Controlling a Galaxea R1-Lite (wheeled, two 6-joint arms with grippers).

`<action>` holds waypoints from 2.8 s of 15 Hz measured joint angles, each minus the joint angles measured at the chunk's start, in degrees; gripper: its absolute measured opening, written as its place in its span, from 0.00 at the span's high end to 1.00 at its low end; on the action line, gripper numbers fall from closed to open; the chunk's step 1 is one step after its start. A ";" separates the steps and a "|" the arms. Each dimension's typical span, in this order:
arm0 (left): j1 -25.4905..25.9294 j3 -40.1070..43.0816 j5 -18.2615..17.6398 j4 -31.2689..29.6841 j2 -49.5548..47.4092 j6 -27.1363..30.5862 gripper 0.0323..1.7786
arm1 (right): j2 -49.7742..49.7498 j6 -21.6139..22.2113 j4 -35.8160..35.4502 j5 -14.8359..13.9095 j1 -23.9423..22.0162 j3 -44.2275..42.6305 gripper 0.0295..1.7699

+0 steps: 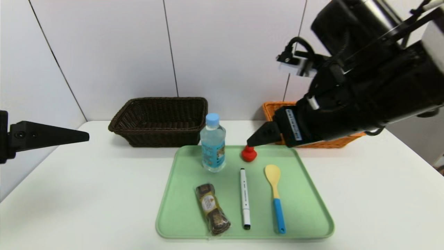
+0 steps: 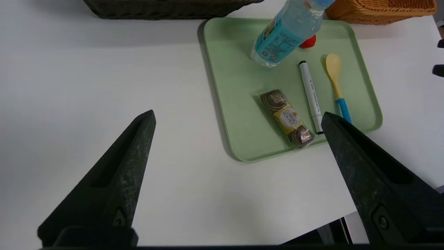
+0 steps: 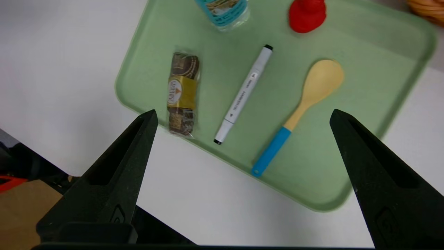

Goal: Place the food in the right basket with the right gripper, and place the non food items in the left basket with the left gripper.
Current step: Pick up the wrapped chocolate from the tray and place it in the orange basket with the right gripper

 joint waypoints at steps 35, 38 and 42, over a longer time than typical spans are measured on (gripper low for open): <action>-2.36 3.34 1.90 1.21 1.73 0.49 0.05 | 26.97 3.86 0.23 -7.39 13.92 -7.52 0.03; -2.39 3.45 1.93 1.22 1.71 0.49 0.05 | 27.47 5.21 0.15 -8.59 14.68 -7.28 0.03; -2.39 3.45 1.90 1.22 1.67 0.49 0.05 | 28.06 6.23 -0.18 -11.30 15.47 -7.30 0.03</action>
